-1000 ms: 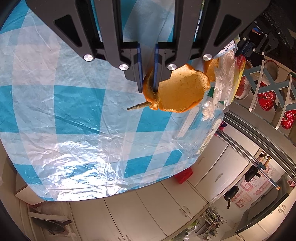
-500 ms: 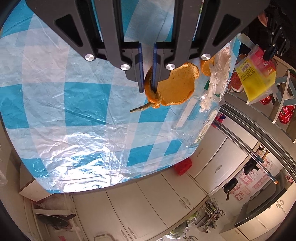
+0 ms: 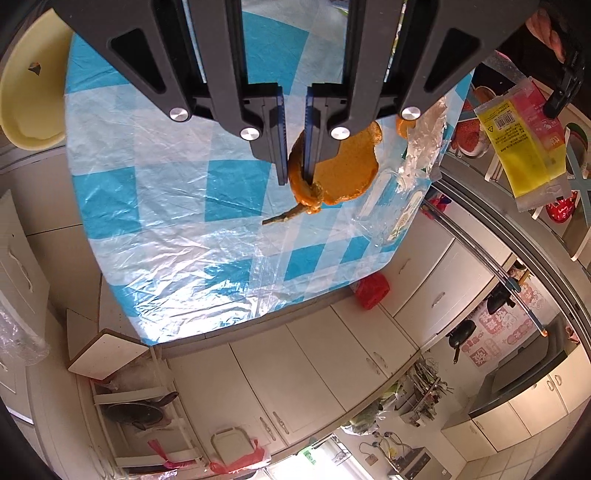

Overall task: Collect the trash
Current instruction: 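Lift and carry the orange peel and yellow strip toward the yellow bucket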

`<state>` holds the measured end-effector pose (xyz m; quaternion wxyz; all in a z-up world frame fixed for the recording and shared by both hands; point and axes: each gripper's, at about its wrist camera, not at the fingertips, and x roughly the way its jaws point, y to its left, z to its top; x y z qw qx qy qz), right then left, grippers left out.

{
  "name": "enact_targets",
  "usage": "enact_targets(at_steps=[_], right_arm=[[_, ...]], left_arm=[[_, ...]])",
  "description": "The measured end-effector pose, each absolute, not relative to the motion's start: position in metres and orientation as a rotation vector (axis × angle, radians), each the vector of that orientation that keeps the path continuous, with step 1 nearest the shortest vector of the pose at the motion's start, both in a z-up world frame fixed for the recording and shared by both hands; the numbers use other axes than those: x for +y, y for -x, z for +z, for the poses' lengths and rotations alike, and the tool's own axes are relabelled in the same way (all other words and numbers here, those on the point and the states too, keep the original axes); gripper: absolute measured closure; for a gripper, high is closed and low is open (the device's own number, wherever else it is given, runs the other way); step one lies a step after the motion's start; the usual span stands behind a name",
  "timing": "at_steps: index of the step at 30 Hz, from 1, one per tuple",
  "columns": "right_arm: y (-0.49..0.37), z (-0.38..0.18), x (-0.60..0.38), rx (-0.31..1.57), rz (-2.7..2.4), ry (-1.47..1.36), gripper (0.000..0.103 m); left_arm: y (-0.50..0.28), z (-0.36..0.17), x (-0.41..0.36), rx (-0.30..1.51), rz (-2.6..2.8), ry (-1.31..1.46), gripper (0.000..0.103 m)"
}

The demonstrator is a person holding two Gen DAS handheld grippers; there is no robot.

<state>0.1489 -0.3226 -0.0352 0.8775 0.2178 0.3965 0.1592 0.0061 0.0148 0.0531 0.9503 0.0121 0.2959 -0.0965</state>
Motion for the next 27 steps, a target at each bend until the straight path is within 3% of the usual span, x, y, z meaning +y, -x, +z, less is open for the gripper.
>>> enact_targets(at_steps=[27], right_arm=[[-0.078,0.004,-0.439,0.609,0.159,-0.584,0.094]], left_arm=[[0.011,0.081,-0.060,0.599,-0.421,0.000,0.102]])
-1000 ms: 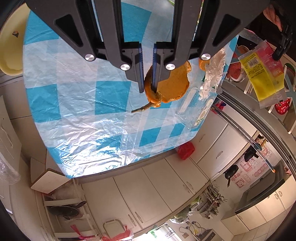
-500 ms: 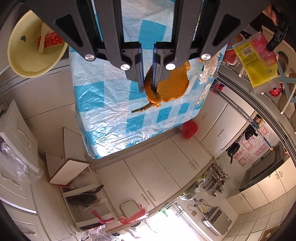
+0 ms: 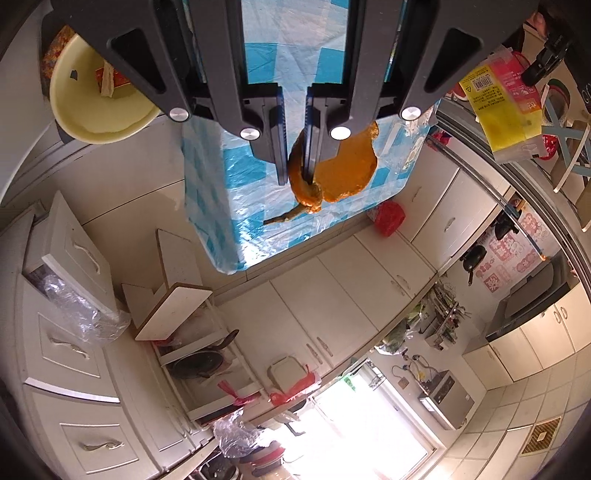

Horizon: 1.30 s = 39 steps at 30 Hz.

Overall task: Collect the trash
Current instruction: 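Lift and carry the orange peel and yellow strip toward the yellow bucket, then open the right gripper then the left gripper over the bucket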

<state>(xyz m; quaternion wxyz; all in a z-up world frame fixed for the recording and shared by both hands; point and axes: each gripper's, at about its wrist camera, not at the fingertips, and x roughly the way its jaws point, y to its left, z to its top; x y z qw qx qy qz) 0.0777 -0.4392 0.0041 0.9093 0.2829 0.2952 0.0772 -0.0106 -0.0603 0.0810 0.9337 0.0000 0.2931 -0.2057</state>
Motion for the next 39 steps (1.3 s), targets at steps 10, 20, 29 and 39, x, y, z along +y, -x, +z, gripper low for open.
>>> enact_targets(at_steps=[10,20,29,39], right_arm=[[-0.037,0.001,-0.495,0.611,-0.061,-0.577,0.094],[-0.040,-0.035,-0.520,0.792,-0.275,-0.548,0.071],[-0.025,-0.006,-0.525,0.634,-0.284,-0.586,0.039],[-0.007,0.033,-0.536,0.410,-0.291,-0.644,0.034]], left_arm=[[0.009,0.085,-0.106,0.610,-0.573,0.036,0.102],[-0.006,0.073,-0.172,0.689,-0.737,0.106,0.102],[-0.037,0.040,-0.240,0.802,-0.813,0.141,0.102],[-0.080,-0.032,-0.340,0.972,-0.815,0.123,0.101]])
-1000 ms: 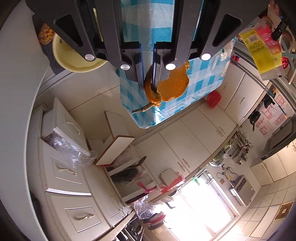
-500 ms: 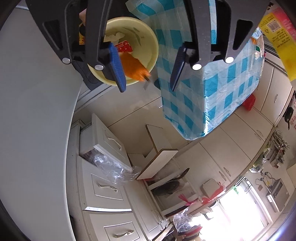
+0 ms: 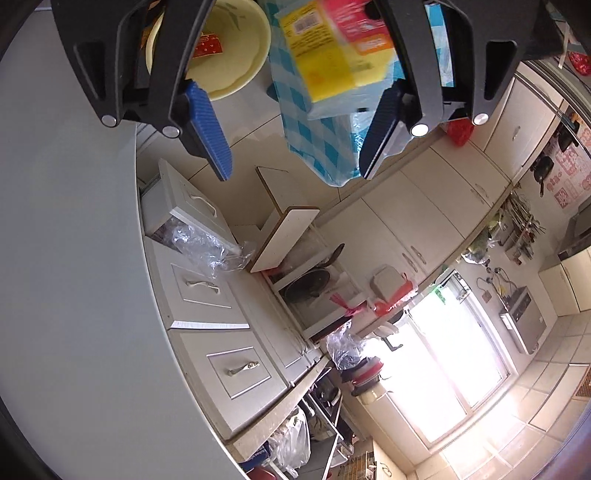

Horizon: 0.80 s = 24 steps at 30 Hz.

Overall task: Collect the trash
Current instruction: 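Open the right gripper then the left gripper over the bucket, then move both open grippers back over the table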

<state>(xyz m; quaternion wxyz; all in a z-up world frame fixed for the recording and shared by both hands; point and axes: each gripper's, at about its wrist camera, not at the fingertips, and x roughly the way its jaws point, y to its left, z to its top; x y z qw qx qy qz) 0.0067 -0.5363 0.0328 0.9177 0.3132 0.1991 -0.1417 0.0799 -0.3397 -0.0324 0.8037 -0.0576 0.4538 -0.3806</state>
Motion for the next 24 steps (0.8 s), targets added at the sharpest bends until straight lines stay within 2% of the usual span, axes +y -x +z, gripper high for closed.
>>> enact_targets(at_steps=[2,4,5,10,19,24], right_arm=[[-0.007,0.032,-0.540,0.403,-0.292,-0.663,0.034],[-0.009,0.030,-0.542,0.406,-0.288,-0.682,0.034],[-0.010,0.030,-0.542,0.407,-0.288,-0.687,0.034],[-0.016,0.029,-0.541,0.415,-0.280,-0.698,0.034],[-0.030,0.025,-0.524,0.449,-0.260,-0.692,0.030],[-0.043,0.023,-0.505,0.479,-0.236,-0.659,0.029]], left_arm=[[-0.089,-0.050,-0.358,1.014,-0.796,0.106,0.100],[-0.098,-0.065,-0.372,1.060,-0.786,0.106,0.089],[-0.100,-0.070,-0.377,1.076,-0.783,0.108,0.080],[-0.102,-0.073,-0.378,1.075,-0.787,0.114,0.063],[-0.074,-0.038,-0.304,0.980,-0.724,0.124,0.038],[-0.059,-0.020,-0.243,0.930,-0.649,0.131,0.032]])
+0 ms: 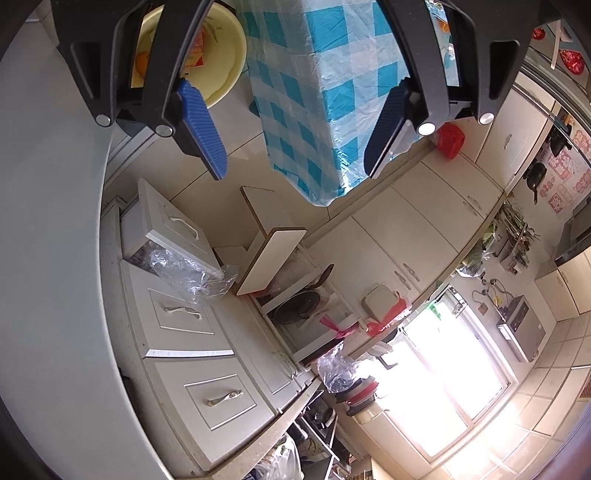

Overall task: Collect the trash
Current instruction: 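Move both open grippers back over the table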

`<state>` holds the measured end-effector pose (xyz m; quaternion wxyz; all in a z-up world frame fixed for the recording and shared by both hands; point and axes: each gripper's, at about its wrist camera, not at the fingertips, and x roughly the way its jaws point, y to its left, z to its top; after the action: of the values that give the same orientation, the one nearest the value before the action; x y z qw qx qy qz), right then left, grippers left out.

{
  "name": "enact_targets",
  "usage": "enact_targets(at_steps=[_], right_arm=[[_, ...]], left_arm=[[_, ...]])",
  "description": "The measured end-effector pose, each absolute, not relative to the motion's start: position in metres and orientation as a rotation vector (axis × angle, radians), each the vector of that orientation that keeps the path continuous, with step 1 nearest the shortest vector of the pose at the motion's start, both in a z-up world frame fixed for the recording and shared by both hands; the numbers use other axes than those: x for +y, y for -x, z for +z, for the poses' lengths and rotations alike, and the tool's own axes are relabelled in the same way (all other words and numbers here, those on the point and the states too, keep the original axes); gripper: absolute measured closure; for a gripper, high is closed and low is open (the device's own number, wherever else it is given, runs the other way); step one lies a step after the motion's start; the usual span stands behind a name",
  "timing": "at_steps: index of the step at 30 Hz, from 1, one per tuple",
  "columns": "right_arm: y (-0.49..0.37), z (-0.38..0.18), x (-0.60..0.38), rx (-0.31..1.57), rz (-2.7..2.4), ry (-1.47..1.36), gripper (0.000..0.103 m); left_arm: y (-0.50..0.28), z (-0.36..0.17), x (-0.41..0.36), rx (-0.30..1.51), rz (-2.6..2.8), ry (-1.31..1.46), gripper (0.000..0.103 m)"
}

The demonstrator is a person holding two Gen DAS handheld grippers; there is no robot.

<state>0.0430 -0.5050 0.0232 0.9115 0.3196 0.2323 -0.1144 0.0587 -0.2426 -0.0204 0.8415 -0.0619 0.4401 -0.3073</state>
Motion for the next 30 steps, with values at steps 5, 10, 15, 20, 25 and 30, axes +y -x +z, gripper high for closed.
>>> enact_targets(at_steps=[5,10,15,20,25,30], right_arm=[[-0.059,0.020,-0.485,0.518,-0.206,-0.611,0.027],[-0.071,0.012,-0.470,0.565,-0.184,-0.581,0.026],[-0.080,0.007,-0.456,0.601,-0.166,-0.553,0.025],[-0.086,0.001,-0.446,0.636,-0.154,-0.532,0.023],[-0.093,-0.005,-0.438,0.673,-0.141,-0.515,0.022],[-0.097,-0.009,-0.432,0.696,-0.124,-0.495,0.020]], left_arm=[[-0.053,-0.008,-0.177,0.885,-0.549,0.150,0.030],[-0.051,-0.007,-0.099,0.858,-0.399,0.193,0.028],[-0.054,-0.018,-0.027,0.881,-0.264,0.275,0.028],[-0.051,-0.022,0.009,0.869,-0.186,0.282,0.028],[-0.051,-0.023,0.020,0.858,-0.146,0.273,0.027],[-0.048,-0.020,0.018,0.841,-0.117,0.217,0.024]])
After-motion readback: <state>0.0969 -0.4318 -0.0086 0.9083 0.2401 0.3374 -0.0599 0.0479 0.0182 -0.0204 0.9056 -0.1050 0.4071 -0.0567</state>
